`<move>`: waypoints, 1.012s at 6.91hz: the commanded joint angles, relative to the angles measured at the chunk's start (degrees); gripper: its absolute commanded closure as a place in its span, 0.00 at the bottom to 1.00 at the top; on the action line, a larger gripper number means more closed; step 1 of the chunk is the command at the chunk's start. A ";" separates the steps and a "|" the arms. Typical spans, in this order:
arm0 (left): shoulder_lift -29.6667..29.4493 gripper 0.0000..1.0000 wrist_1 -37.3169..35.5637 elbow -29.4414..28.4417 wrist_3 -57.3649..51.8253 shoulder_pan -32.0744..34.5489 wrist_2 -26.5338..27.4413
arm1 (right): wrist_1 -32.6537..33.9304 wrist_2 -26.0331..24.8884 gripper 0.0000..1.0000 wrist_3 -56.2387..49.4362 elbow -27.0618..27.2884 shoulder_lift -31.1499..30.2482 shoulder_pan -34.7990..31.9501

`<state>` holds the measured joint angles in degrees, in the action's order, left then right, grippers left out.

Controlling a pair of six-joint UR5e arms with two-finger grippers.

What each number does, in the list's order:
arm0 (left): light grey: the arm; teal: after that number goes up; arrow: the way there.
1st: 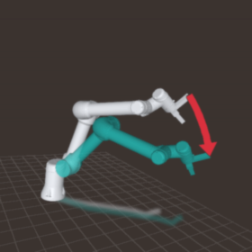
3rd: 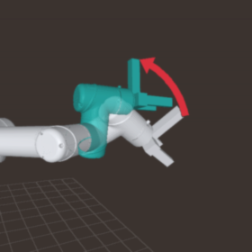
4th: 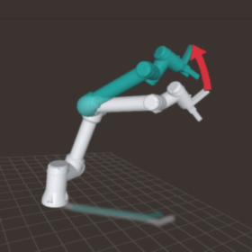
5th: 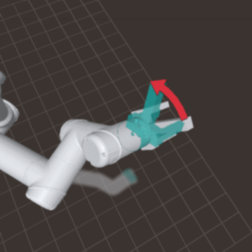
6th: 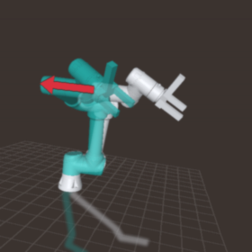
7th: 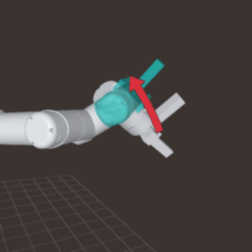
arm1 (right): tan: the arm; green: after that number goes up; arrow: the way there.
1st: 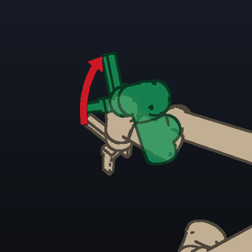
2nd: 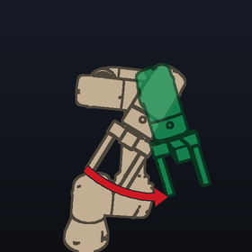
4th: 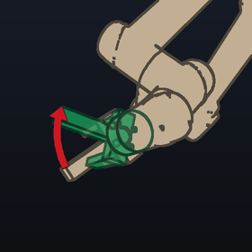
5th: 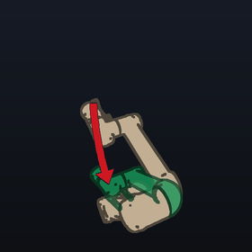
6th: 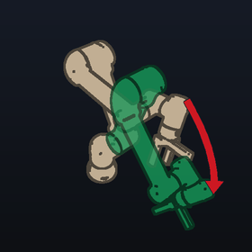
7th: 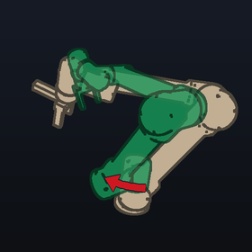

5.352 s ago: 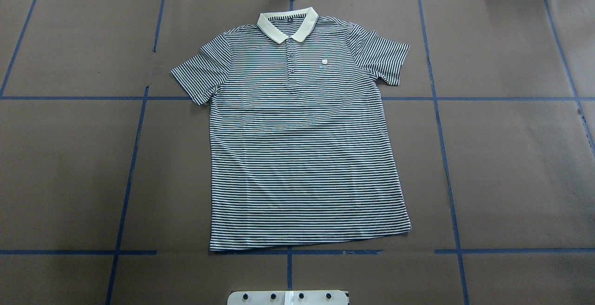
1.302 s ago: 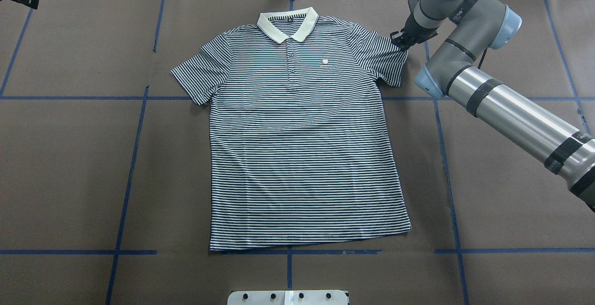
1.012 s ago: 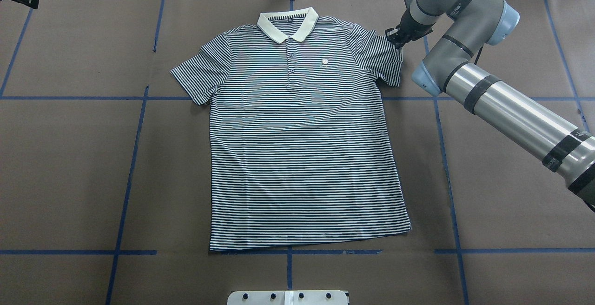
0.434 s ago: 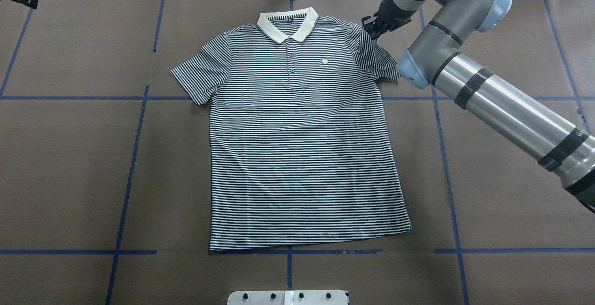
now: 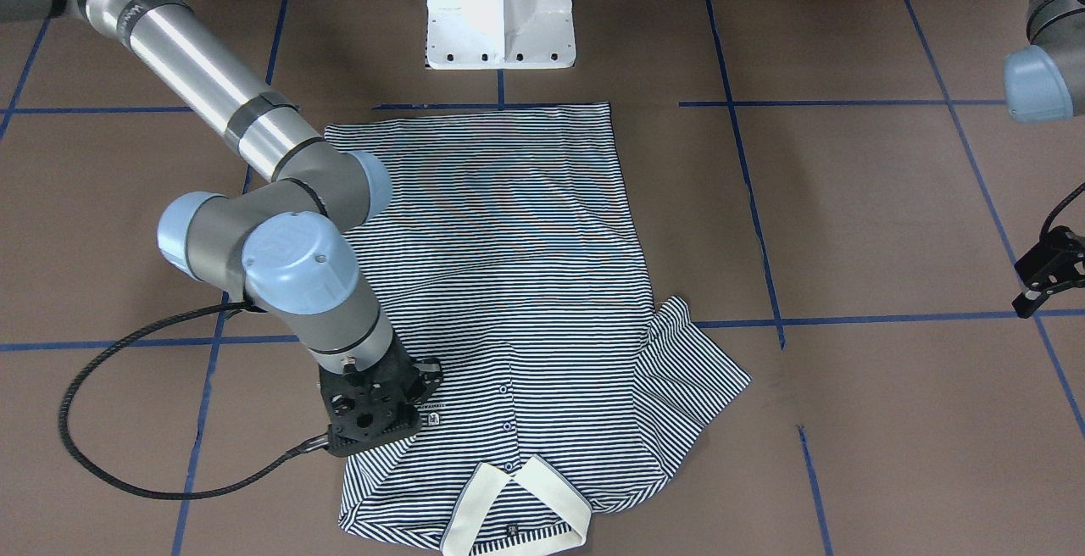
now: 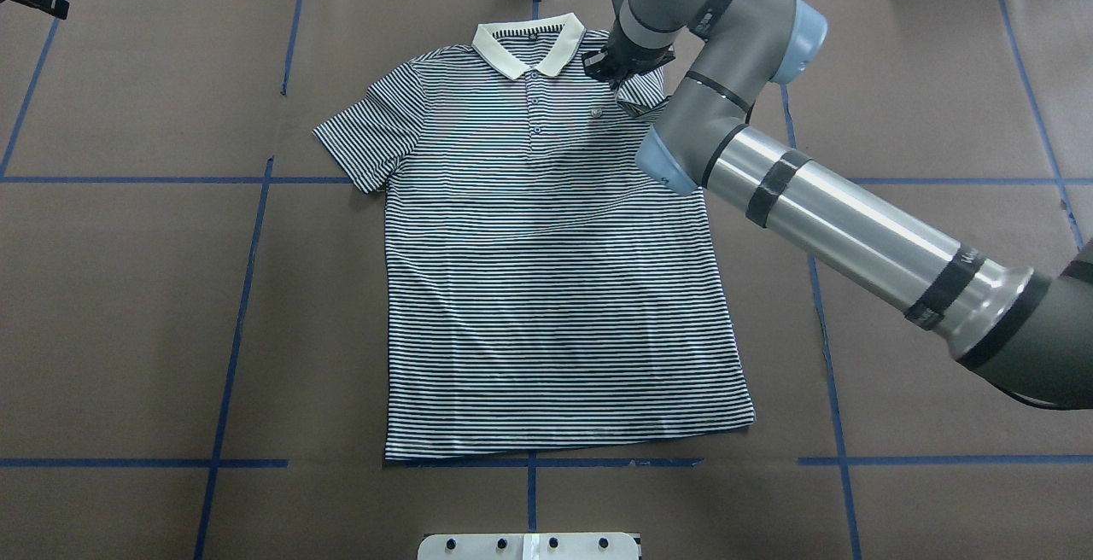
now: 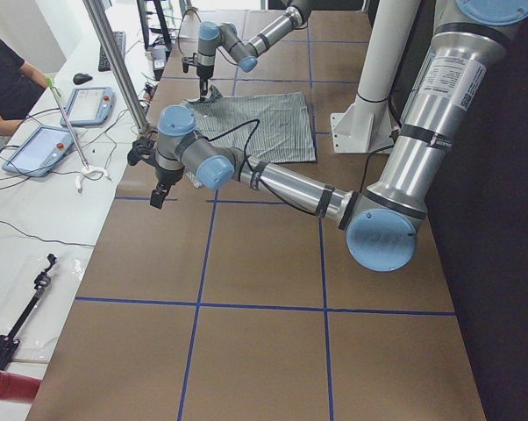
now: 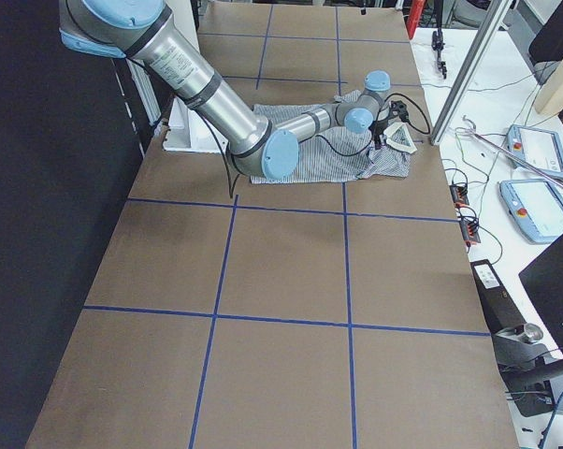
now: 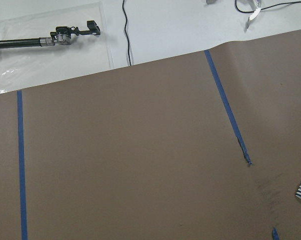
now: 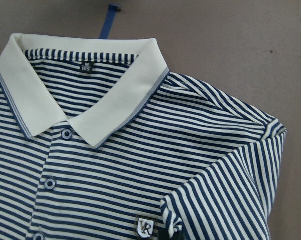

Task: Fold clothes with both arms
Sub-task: 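Grasp the sleeve and fold it inward over the shirt body with the right gripper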

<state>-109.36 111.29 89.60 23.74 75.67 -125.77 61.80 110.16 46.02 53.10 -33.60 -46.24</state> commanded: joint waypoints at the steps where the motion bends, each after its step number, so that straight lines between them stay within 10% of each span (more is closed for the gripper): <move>1: -0.15 0.00 0.07 -0.04 0.43 0.00 0.00 | -0.10 -5.30 1.00 0.56 -6.08 3.90 1.94; 3: -0.15 0.00 0.07 0.14 1.58 -0.09 -0.09 | -0.19 -5.39 1.00 0.56 -6.26 3.81 1.94; 4: -0.23 0.00 0.07 0.14 1.58 -0.09 0.00 | -0.36 -5.39 0.11 0.56 -6.26 3.81 1.94; 7: -1.81 0.00 0.07 0.49 5.41 -3.06 3.22 | 0.16 -2.51 0.00 0.91 -4.43 3.81 1.51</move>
<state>-110.32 111.36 89.80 26.36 74.35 -124.86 61.55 105.78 46.78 47.57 -29.71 -44.41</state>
